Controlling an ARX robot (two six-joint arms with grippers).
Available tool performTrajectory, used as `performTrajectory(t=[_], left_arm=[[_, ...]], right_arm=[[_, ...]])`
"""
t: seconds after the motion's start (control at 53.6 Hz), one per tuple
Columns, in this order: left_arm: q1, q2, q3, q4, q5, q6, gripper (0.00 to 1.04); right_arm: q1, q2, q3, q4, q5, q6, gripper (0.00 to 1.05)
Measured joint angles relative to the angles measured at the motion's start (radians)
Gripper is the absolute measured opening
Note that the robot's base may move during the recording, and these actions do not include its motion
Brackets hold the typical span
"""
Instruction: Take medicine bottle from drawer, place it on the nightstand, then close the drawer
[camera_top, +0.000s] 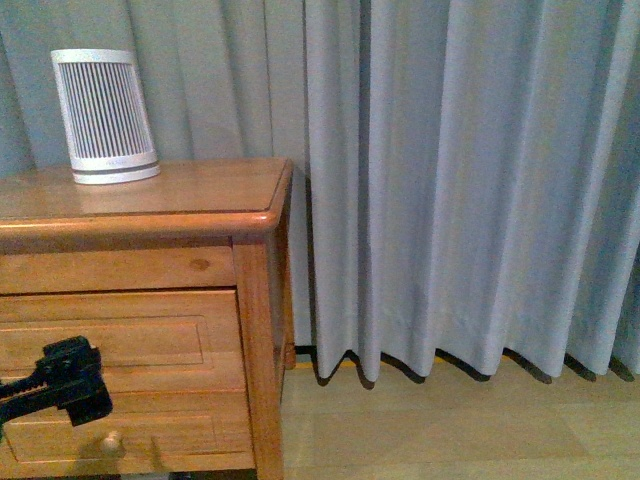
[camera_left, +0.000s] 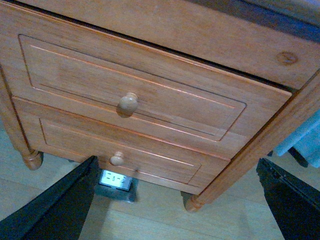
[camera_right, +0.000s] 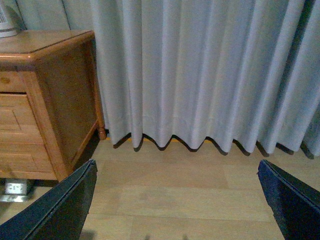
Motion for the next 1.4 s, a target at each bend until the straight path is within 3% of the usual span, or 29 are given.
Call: performTrajectory(t=[0.298, 0.783, 1.399], left_arm=[[0.022, 0.251, 0.193, 0.082, 0.069, 0.127, 0.98], [0.086, 0.443, 0.439, 0.042, 0.106, 0.308, 0.98], [0.111, 0.528, 0.593, -0.011, 0.102, 0.343, 0.98]], right_arm=[[0.0, 0.0, 0.0, 0.0, 0.0, 0.0, 0.98], [0.0, 0.0, 0.0, 0.0, 0.0, 0.0, 0.98], [0.0, 0.0, 0.0, 0.0, 0.0, 0.0, 0.98]])
